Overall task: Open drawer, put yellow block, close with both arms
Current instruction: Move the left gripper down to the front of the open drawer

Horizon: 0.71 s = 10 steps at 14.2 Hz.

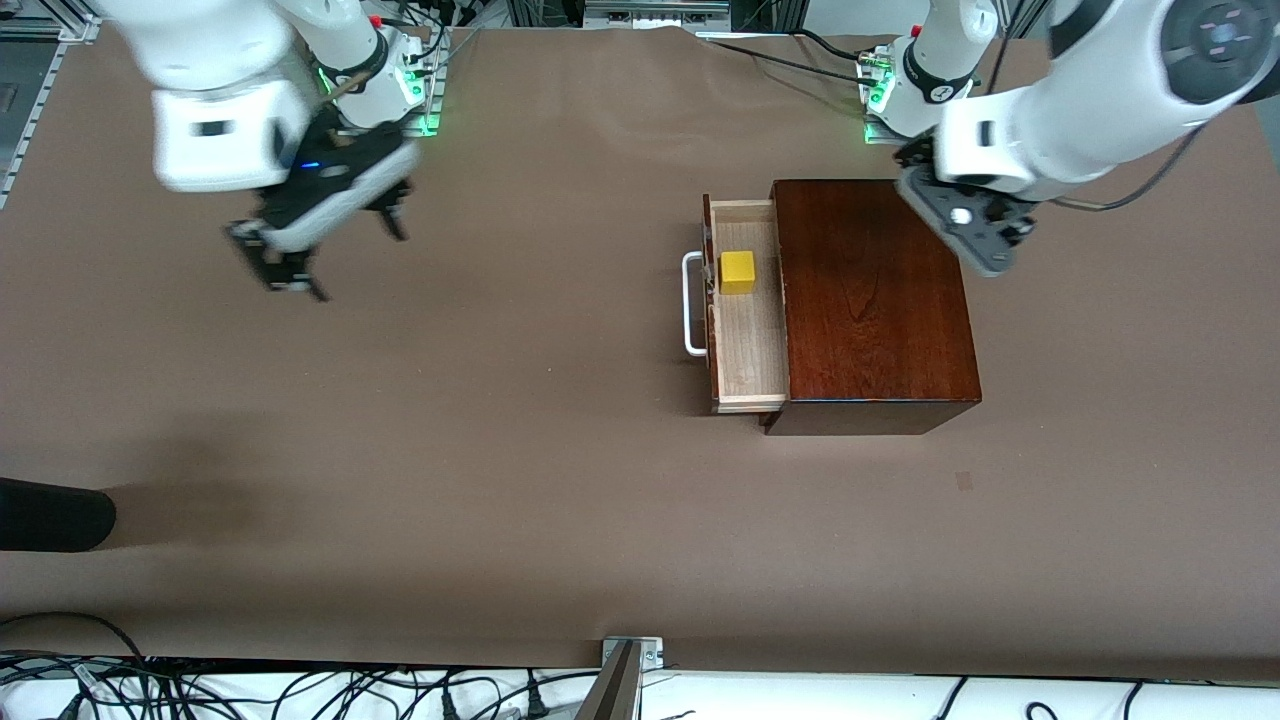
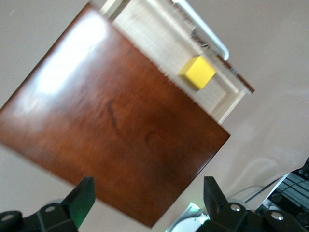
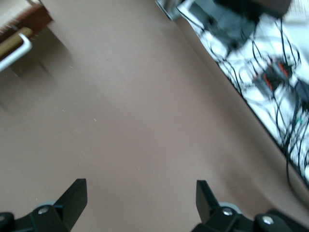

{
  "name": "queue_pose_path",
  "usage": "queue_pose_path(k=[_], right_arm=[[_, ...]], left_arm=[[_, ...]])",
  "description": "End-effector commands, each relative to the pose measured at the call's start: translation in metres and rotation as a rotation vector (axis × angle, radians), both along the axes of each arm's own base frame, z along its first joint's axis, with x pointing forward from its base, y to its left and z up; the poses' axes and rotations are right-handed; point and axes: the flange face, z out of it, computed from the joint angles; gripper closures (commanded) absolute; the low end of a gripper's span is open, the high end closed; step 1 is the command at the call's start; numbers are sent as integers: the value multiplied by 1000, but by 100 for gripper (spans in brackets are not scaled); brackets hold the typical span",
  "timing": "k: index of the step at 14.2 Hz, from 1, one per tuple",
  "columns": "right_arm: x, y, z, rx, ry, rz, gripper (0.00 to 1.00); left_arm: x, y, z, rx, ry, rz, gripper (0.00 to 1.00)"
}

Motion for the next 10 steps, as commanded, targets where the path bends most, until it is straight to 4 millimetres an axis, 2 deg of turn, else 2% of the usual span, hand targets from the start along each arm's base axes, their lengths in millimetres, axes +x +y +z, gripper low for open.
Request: queue_pose_path(k=[1, 3, 4, 5, 6, 9, 10], right_arm=[[-9, -60, -3, 38, 51, -131, 0], [-8, -91, -7, 59, 71, -252, 0], [-9, -104, -11, 69, 82, -296, 0], [-11, -117, -12, 83, 92, -331, 0], [-13, -129, -16, 100, 106, -375, 0], [-16, -155, -24, 106, 149, -489, 0], [-16, -163, -26, 105, 159, -514, 0]], left_arm=[[8, -77, -33, -84, -39, -177, 0], [0, -128, -56, -104, -85, -303, 0], [-11, -154, -65, -92, -101, -375, 0], [-15, -174, -88, -86, -78, -424, 0], [-18, -194, -103, -111, -85, -482, 0], [-13, -239, -157, -192, -168, -662, 0], [-17, -254, -173, -180, -201, -713, 0]])
